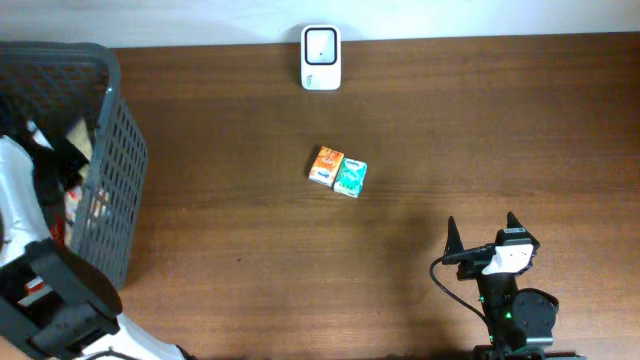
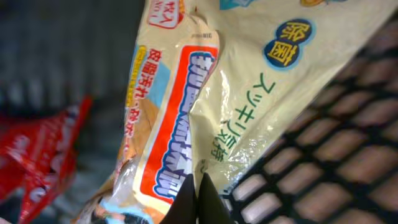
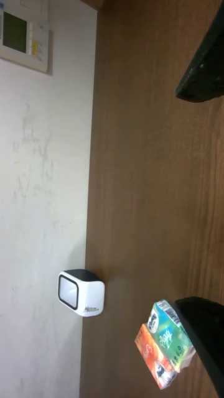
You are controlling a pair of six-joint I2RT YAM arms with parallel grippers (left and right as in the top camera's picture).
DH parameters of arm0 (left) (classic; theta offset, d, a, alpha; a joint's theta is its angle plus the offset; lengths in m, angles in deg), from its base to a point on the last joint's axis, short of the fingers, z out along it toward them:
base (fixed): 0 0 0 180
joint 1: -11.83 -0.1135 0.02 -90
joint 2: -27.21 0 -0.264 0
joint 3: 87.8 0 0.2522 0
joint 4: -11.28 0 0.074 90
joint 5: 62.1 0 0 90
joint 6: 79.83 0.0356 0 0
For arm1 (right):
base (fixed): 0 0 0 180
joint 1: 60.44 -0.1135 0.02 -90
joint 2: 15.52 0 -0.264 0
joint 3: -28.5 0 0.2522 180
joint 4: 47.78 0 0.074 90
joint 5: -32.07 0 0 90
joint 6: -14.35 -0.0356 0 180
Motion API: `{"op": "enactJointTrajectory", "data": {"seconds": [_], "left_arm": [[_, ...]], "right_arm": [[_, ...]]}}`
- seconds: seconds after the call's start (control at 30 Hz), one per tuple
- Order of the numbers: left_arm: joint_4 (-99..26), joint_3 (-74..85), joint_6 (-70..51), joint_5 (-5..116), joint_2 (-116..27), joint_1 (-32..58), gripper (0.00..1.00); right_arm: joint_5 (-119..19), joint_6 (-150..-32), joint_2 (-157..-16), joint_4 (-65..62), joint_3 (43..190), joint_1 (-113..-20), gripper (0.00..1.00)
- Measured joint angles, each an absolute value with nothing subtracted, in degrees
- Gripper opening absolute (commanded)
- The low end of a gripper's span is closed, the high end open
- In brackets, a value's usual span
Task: Scan the item barcode
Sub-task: 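Reach into the basket and grasp the cream snack bag with the left gripper, then lay the cream snack bag next to the tissue packs and release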
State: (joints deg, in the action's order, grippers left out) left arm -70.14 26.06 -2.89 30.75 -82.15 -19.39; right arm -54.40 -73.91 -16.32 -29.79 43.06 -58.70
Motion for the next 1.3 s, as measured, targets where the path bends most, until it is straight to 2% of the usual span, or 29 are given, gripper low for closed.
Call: {"op": "enactJointTrajectory", "data": {"seconds": [0.07,0.23,0.3,0.37,0.5,0.63,0.73,0.9,0.93,1.03,1.07,1.1,1.17,1.23,1.3], "left_arm": [[-72.7,34.7,-2.9,33.7,-79.5,-19.4,0.0],[-70.8,43.8,-2.9,42.7,-52.7,-16.6,0.0],[-70.6,44.0,-2.9,45.0,-45.8,-9.3,0.0],[-70.6,44.0,-2.9,45.6,-45.0,0.0,0.0],[-70.9,43.6,-2.3,44.8,-53.6,18.9,0.0],[-73.9,42.9,-0.5,35.0,-69.8,30.1,0.0],[-76.7,42.7,-0.1,29.8,-81.9,33.8,0.0],[-77.4,42.7,-0.1,28.0,-98.9,37.0,0.0],[-76.6,42.6,-0.1,26.9,-100.8,37.3,0.13],[-74.8,42.6,0.1,26.2,-104.4,37.5,0.24],[-74.9,42.6,0.1,26.9,-105.0,37.5,0.34],[-75.2,42.6,0.1,28.4,-105.4,37.5,0.4],[-78.7,44.6,0.2,30.0,-105.7,37.7,0.44],[-86.3,54.4,0.1,30.7,-106.9,37.4,0.7],[-94.7,71.5,0.3,31.0,-107.5,35.8,0.9]], "right_arm": [[-54.4,-74.0,-16.3,-29.8,43.1,-58.7,0.98],[-54.4,-73.9,-16.3,-29.8,43.1,-58.7,0.98],[-54.4,-73.9,-16.3,-29.8,43.1,-58.7,0.98],[-54.4,-73.9,-16.3,-29.8,43.1,-58.7,0.98],[-54.4,-74.0,-16.3,-29.8,43.1,-58.7,0.99],[-54.4,-73.9,-16.3,-29.8,43.1,-58.7,0.98],[-54.4,-73.9,-16.3,-29.8,43.1,-58.7,0.98],[-54.4,-73.9,-16.3,-29.8,43.1,-58.7,0.98],[-54.4,-73.9,-16.3,-29.8,43.1,-58.7,0.98],[-54.4,-74.0,-16.3,-29.8,43.1,-58.7,0.98],[-54.4,-73.9,-16.3,-29.8,43.1,-58.7,0.98],[-54.4,-73.9,-16.3,-29.8,43.1,-58.7,0.98],[-54.4,-73.9,-16.3,-29.8,43.1,-58.7,0.98],[-54.4,-74.0,-16.3,-29.8,43.1,-58.7,0.98],[-54.4,-74.0,-16.3,-29.8,43.1,-58.7,0.98]]}}
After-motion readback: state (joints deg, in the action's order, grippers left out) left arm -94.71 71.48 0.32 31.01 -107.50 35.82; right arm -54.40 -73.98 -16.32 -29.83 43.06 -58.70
